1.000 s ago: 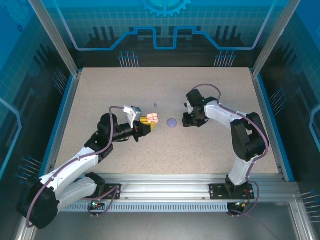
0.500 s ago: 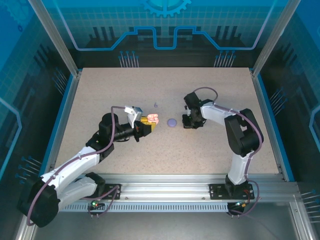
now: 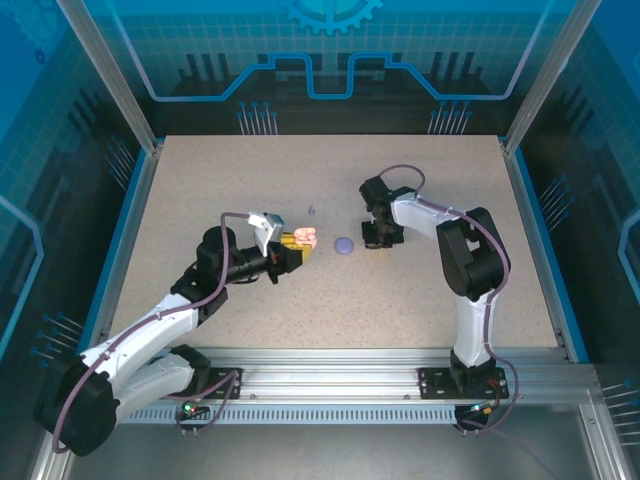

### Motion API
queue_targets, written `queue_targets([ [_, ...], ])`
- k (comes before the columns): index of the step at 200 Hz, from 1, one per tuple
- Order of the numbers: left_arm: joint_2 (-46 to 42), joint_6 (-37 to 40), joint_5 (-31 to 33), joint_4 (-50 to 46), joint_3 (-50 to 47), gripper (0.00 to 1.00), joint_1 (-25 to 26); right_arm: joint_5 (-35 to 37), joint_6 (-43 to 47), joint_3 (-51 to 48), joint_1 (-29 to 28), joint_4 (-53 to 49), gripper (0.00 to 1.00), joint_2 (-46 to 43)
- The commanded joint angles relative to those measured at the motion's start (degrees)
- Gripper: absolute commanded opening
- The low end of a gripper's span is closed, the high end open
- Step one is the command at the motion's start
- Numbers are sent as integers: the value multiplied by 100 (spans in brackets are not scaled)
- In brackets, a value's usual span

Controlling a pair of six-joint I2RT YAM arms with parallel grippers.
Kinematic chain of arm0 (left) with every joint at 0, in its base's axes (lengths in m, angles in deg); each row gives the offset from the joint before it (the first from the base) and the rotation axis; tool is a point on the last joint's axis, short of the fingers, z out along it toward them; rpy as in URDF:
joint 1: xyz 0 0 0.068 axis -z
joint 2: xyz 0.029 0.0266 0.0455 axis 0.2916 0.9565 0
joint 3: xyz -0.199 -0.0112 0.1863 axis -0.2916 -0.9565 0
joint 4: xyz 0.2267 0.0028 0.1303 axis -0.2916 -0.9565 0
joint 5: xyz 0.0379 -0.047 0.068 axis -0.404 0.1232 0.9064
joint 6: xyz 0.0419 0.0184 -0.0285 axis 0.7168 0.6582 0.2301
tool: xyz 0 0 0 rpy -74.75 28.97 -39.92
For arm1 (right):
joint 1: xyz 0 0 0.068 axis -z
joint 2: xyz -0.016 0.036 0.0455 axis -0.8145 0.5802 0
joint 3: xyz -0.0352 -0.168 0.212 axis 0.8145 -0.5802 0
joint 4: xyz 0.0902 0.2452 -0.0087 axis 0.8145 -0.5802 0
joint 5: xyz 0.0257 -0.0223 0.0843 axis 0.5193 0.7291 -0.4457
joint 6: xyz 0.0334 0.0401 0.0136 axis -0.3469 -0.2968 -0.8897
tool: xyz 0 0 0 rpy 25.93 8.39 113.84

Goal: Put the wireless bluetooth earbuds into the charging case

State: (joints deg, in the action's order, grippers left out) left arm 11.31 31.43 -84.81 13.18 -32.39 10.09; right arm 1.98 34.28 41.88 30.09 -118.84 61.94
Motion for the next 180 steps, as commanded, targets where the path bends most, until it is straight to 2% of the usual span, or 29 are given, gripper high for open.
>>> queue_targets([
  [1,-130,120,74,30,-44,0,26,345,209,242,1,-172,12,194],
  [27,-168,139,92,-8,-38,0,28,292,295,231,2,-209,14,-14],
  [72,-160,144,85,-3,-29,0,26,-26,501,222,41,-195,23,-389],
  [113,-152,123,70,15,-4,0,21,-236,526,553,90,-348,37,-129],
  [180,-157,134,75,-13,6,0,37,-304,383,904,92,-562,45,318],
])
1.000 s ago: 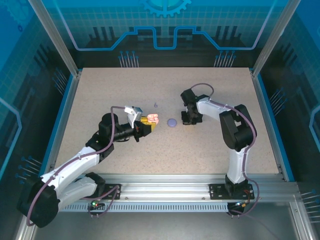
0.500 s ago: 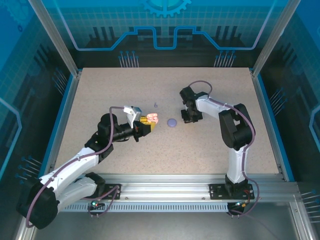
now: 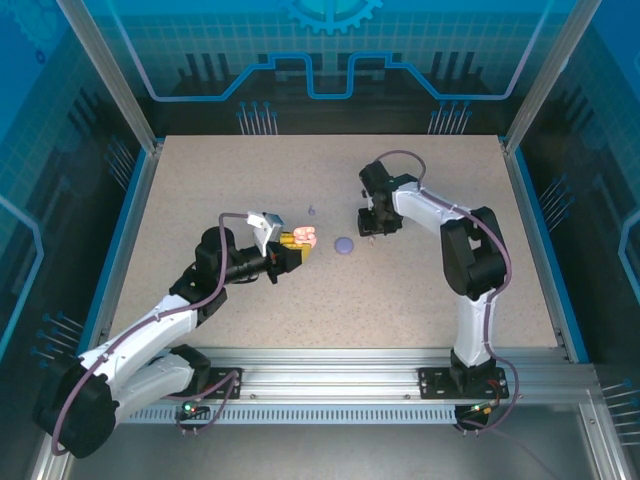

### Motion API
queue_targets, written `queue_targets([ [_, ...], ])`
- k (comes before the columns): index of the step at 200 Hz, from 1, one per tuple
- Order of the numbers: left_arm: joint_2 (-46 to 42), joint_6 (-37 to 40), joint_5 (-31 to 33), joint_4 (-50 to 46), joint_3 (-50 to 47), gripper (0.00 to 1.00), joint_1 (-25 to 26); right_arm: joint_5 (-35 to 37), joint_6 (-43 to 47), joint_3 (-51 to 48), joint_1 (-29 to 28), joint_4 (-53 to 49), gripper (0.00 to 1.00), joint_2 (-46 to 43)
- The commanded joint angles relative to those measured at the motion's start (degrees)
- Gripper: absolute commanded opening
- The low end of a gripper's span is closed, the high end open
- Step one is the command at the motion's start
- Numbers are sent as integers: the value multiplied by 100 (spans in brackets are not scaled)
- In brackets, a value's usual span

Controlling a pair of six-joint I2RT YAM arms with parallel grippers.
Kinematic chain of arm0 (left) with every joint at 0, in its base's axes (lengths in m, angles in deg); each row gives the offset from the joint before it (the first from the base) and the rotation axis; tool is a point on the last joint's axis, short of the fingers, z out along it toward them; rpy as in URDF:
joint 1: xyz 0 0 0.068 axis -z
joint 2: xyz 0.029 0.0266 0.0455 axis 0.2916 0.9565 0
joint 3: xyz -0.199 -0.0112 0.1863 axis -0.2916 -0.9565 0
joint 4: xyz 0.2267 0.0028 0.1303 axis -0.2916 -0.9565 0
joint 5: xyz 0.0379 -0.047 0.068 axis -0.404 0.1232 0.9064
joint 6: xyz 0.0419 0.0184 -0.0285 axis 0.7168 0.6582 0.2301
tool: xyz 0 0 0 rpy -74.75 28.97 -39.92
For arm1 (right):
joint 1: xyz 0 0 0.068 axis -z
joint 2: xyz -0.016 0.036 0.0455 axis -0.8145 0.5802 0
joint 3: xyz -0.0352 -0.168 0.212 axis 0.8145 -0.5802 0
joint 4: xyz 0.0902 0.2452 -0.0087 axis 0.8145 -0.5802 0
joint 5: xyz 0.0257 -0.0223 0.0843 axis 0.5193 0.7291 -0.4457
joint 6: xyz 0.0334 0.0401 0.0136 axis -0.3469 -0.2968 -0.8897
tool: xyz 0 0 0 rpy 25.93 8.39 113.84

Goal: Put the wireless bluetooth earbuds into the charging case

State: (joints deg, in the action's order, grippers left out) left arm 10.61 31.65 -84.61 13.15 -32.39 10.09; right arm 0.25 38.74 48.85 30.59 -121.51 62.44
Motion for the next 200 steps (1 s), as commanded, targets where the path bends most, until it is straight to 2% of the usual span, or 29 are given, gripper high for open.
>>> queue_targets([
  [1,-89,115,55,-8,6,0,37,-131,-63,215,40,-299,44,273],
  [153,-117,111,97,-5,-56,0,33,34,-71,435,-93,-532,40,835],
  [200,-121,117,104,-1,-64,0,37,54,-89,478,-163,-536,33,952],
])
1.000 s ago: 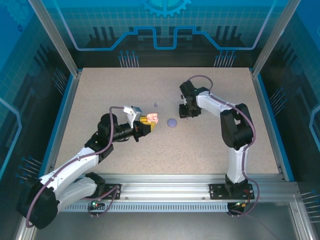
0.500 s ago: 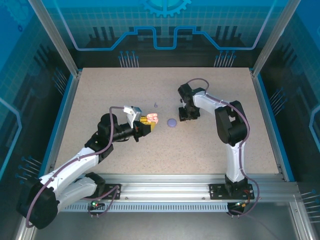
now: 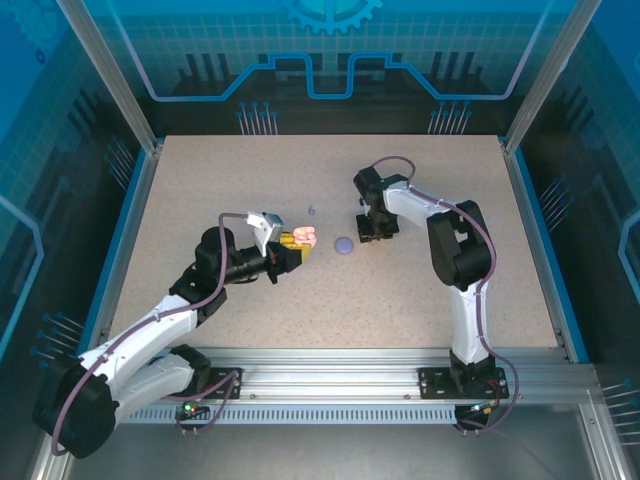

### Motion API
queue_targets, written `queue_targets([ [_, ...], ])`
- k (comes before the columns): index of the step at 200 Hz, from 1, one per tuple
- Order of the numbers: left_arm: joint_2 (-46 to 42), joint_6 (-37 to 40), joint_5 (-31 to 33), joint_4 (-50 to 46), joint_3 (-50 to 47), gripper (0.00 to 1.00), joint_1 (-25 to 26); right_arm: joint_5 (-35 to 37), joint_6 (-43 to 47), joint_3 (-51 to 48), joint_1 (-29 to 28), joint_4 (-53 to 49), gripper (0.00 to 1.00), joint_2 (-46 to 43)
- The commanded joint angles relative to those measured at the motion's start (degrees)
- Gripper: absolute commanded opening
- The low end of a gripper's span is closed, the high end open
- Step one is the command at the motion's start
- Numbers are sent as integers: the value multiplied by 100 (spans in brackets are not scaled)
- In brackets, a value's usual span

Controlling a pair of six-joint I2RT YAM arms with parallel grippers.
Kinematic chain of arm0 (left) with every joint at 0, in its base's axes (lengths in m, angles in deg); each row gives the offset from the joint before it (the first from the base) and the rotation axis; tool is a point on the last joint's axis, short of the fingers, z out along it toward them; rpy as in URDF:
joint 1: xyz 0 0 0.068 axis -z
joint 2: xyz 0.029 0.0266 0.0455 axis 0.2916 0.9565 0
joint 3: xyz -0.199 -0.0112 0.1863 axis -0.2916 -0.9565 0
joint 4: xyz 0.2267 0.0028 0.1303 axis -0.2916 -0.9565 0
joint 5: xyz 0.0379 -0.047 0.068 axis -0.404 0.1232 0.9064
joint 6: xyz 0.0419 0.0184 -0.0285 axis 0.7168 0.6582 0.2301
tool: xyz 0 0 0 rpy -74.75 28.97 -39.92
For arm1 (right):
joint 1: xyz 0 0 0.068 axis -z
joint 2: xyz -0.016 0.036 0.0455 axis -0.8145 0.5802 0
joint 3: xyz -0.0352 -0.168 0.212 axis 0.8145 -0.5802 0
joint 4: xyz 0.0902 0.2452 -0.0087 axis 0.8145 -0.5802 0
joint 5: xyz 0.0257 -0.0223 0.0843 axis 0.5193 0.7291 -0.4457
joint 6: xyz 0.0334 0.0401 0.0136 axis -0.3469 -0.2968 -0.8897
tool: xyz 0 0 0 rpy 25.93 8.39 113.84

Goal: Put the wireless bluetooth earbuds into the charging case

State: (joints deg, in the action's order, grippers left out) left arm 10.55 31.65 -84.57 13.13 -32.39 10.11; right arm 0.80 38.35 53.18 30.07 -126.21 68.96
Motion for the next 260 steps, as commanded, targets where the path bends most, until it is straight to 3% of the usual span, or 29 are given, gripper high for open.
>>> queue_targets([
  [1,-117,113,101,-1,-64,0,35,-1,-45,49,-106,-63,33,298],
  [90,-189,115,117,-30,-100,0,31,136,-63,-77,-72,48,23,276],
  [193,-69,118,125,-29,-91,0,32,-240,-283,-1179,240,1103,21,-856],
  [260,676,-167,193,424,20,0,69,-806,-488,-2204,457,2241,20,-1756],
])
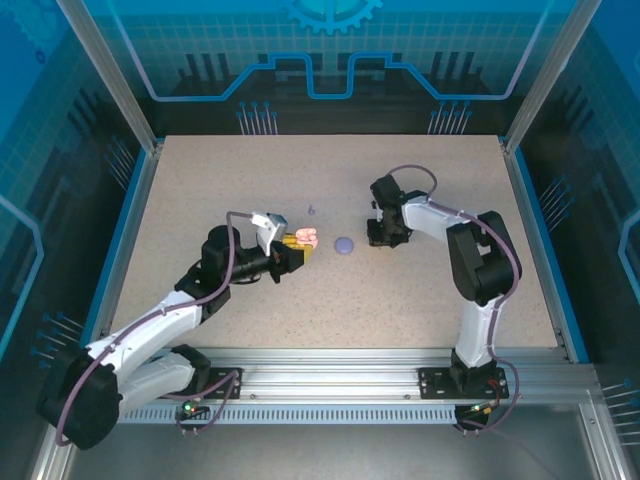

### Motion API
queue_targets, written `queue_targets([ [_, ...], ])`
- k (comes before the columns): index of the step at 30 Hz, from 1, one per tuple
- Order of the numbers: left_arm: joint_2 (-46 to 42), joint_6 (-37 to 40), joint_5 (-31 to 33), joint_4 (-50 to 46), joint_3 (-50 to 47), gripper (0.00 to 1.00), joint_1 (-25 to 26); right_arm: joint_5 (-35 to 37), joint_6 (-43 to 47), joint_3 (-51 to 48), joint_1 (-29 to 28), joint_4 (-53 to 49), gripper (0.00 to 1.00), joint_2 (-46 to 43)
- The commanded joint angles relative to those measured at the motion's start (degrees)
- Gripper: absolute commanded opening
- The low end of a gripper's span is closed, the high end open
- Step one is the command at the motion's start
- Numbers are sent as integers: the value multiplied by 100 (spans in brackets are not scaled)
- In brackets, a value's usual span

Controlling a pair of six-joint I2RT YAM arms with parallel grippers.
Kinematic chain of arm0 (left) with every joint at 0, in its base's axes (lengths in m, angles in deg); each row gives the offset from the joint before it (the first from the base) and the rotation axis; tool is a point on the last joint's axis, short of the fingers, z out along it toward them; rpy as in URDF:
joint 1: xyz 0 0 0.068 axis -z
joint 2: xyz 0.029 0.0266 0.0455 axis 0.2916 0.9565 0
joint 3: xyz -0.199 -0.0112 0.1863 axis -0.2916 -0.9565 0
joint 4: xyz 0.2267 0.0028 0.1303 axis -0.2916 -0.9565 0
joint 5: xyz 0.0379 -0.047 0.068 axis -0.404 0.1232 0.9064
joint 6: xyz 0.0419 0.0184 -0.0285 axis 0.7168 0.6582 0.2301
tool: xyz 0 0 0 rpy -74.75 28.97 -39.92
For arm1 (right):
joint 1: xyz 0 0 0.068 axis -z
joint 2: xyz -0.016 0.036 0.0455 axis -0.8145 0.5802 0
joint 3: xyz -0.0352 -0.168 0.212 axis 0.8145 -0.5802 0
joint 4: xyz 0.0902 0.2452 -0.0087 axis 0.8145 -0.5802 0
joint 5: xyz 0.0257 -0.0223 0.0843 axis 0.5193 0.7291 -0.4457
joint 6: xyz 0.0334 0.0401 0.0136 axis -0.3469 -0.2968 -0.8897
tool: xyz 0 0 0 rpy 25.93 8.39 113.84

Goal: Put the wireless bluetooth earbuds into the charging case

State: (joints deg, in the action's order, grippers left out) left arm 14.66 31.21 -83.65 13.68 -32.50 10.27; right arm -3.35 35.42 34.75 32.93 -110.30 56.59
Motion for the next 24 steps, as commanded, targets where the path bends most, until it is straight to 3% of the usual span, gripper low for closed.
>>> queue_targets([
  [1,285,-130,104,384,37,0,54,-406,-200,-384,177,667,19,-535],
  [14,1535,-729,477,1157,435,0,321,-925,-354,-1533,269,1999,18,-2366],
  [24,2001,-1015,416,1746,725,0,483,-1698,-503,-2050,186,2804,18,-3846],
])
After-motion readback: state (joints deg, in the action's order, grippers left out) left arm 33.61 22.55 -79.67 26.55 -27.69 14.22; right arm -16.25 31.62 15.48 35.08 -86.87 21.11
